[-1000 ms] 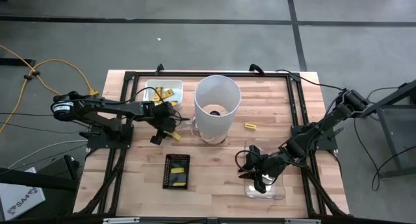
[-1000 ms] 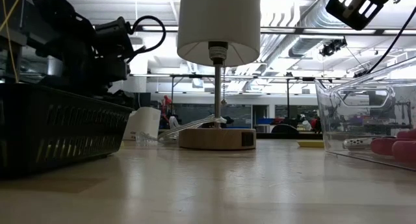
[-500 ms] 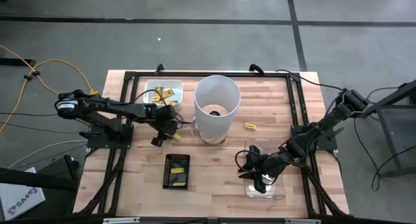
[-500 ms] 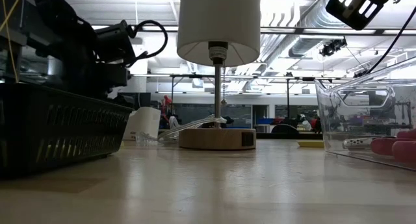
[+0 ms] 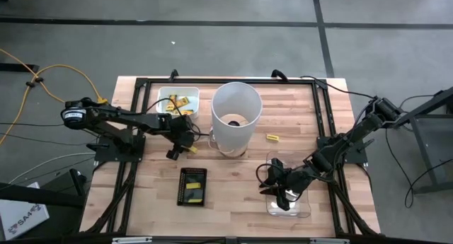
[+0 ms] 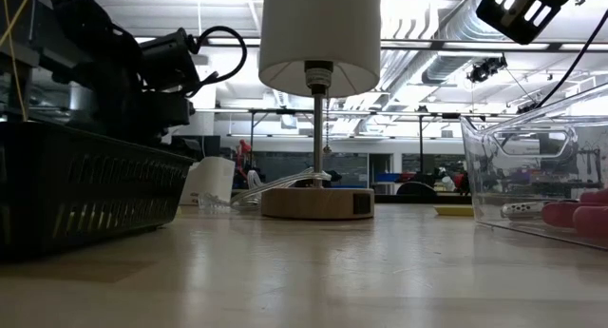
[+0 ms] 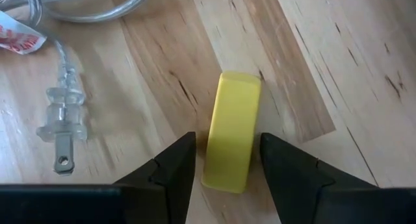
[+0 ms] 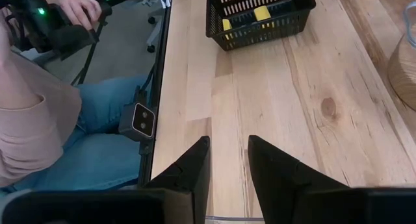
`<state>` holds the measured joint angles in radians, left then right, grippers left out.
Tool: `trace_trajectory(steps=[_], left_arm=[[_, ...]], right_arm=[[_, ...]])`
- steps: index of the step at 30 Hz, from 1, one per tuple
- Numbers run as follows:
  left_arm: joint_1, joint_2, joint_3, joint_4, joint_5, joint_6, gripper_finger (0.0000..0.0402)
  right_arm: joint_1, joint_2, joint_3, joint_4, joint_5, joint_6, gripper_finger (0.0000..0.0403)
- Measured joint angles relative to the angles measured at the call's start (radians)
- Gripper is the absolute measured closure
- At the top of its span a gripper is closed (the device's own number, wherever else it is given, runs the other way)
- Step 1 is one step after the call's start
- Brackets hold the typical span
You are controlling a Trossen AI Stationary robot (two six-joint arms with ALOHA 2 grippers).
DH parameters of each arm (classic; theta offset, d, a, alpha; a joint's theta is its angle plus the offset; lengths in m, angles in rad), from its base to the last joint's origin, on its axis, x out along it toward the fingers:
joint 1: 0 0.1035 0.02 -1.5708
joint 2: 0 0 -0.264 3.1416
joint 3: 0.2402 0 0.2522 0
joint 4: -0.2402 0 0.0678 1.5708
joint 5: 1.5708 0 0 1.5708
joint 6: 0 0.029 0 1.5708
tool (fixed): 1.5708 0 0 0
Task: Pick & Place School Supplies
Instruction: Put the yellow eraser into the black bin
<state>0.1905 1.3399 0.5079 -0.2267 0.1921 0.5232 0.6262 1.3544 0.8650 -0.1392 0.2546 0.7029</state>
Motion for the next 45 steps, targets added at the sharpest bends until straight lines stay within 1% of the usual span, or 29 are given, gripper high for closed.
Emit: trace_trajectory(steps=[10,14,23,27,33,39,45], left_arm=[[-0.013,0.000,0.000,-0.002,-0.001,0.000,0.0288],[-0.019,0.000,0.000,-0.002,-0.006,-0.022,0.0303],[-0.019,-0.005,0.000,-0.004,-0.009,-0.048,0.0307],[-0.019,-0.028,-0.002,-0.017,-0.021,-0.050,0.0307],[-0.019,-0.094,-0.002,-0.074,-0.068,-0.053,0.0307],[-0.030,-0.174,-0.002,-0.125,-0.070,-0.082,0.0307],[-0.077,-0.271,-0.002,-0.168,-0.068,-0.107,0.0307]], right_arm=[[0.000,0.000,0.000,0.000,0.000,0.000,0.0306],[0.000,0.000,0.000,0.000,0.000,0.000,0.0306],[0.000,0.000,0.000,0.000,0.000,0.000,0.0306],[0.000,0.000,0.000,0.001,0.000,0.000,0.0306],[0.000,0.000,0.000,0.001,0.000,0.000,0.0306],[0.000,0.000,0.000,0.001,0.000,0.000,0.0306],[0.000,0.000,0.000,0.001,0.000,0.000,0.0306]])
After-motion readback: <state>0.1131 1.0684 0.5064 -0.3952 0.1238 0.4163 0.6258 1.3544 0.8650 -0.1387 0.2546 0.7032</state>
